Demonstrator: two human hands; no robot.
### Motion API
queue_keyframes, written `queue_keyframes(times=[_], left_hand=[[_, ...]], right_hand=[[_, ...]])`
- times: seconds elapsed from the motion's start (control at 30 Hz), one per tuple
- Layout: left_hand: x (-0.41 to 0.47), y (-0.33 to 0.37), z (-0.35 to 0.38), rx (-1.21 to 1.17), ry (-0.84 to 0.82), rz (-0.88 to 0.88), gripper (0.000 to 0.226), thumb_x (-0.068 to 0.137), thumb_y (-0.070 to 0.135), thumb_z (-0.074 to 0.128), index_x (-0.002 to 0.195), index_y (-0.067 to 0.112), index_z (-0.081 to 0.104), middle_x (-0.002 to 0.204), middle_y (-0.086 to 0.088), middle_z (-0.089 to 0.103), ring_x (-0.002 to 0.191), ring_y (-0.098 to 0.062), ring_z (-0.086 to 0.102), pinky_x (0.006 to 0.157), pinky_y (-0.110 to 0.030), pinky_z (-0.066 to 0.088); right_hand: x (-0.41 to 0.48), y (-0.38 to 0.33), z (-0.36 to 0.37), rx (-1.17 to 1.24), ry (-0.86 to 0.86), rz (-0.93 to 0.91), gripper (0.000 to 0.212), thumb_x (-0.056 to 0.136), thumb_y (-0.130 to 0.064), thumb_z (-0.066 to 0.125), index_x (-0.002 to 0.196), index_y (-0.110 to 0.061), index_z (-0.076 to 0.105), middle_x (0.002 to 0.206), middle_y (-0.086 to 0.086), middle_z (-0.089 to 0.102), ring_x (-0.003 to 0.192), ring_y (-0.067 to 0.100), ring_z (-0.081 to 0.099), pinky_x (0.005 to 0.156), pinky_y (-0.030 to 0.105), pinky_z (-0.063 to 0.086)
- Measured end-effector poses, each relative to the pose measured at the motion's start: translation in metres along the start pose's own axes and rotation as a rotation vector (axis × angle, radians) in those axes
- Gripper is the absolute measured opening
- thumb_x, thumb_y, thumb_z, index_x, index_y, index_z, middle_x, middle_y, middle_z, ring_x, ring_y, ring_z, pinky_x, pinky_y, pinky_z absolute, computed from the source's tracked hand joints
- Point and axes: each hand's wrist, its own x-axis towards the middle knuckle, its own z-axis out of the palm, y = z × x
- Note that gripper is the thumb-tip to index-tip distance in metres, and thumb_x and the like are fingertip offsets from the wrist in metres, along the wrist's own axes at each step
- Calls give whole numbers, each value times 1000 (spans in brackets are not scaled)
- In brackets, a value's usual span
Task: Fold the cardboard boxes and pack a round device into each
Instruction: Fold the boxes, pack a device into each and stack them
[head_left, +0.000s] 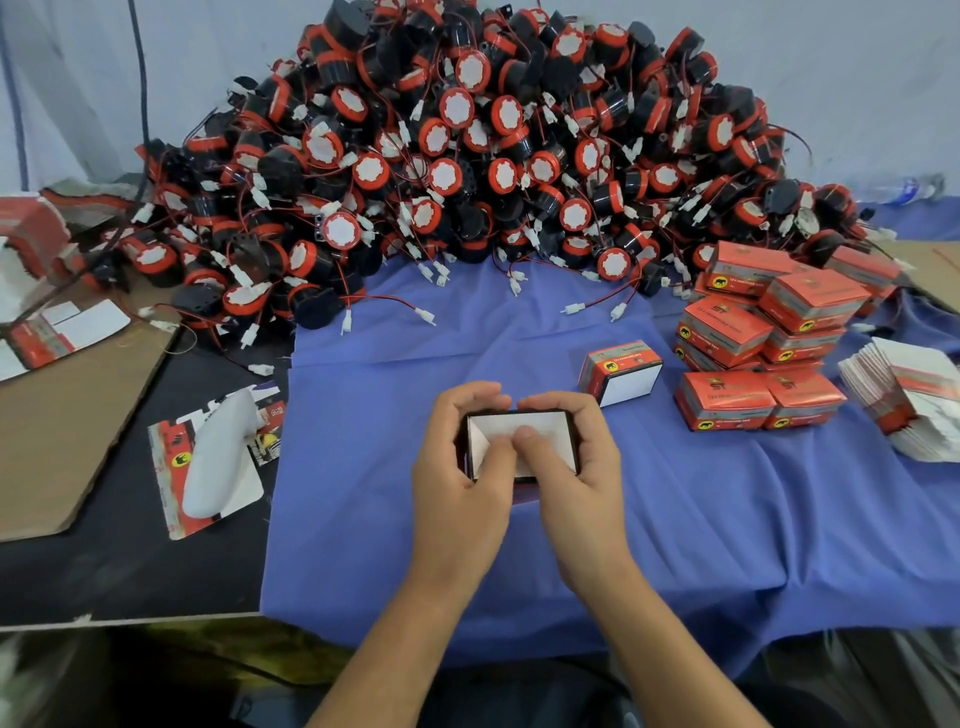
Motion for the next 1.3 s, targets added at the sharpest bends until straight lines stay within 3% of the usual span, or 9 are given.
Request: queue_keyframes(times=[0.07,0.23,0.6,0.8,0.93,1.0,1.07,1.17,1.3], left_hand=[[2,2,-1,0,-31,-69,35,89,13,59,117,33,62,116,13,70,112,-9,66,88,-32,59],[14,13,-11,-91,-278,-485,37,85,43,61,119,30,68,124,-2,70,115,-21,68,96,-45,58],[22,13,-39,-417,-611,-671,71,78,30,75,146,23,56,148,-6,58,131,-31,59,114,-51,44],[16,15,-36,-554,-731,-672,76,79,20,80,150,22,51,141,-10,59,121,-30,62,102,-42,54],[26,24,-46,-159,-745,-458,86,80,8,82,148,47,46,121,-8,71,102,-20,68,83,-30,57],[34,26,-49,253,-748,-214,103,79,10,86,148,63,33,135,2,60,118,-7,61,94,-24,54],[37,25,-45,790,-721,86,114,77,16,84,146,73,14,134,13,44,125,-7,40,103,-21,40],[30,20,-37,1159,-723,467,127,70,17,87,155,60,2,125,27,49,108,-14,28,91,-25,19],[33,6,-46,1197,-586,603,129,58,26,97,160,44,20,136,29,47,108,-15,31,91,-24,16]], right_hand=[[2,-3,-1,16,27,-1,11,91,-14,59,97,-19,66,96,0,71,85,14,65,73,26,54],[5,-12,-2,36,107,-25,21,96,-27,53,91,-14,68,90,0,71,84,11,63,71,24,51],[3,-27,-10,12,-26,-17,34,98,-28,44,81,-11,68,88,6,73,80,10,66,67,19,50],[0,-26,-14,12,-156,-17,33,102,-22,44,85,-6,68,86,-1,75,76,6,67,65,14,49],[5,-21,-27,-70,-195,70,28,96,-33,53,105,-17,74,100,-8,75,90,4,67,77,14,50],[9,-19,-35,-86,-257,160,28,94,-39,59,115,-26,73,114,-6,74,109,11,67,92,25,52],[13,-16,-39,-119,-320,223,21,94,-36,68,114,-28,68,109,-5,74,106,12,67,87,28,53],[15,-6,-43,-82,-329,234,25,95,-11,72,114,-18,57,105,6,73,101,20,68,92,34,54],[18,4,-53,-107,-319,238,53,94,-3,70,138,-28,55,116,13,67,104,18,64,99,36,53]])
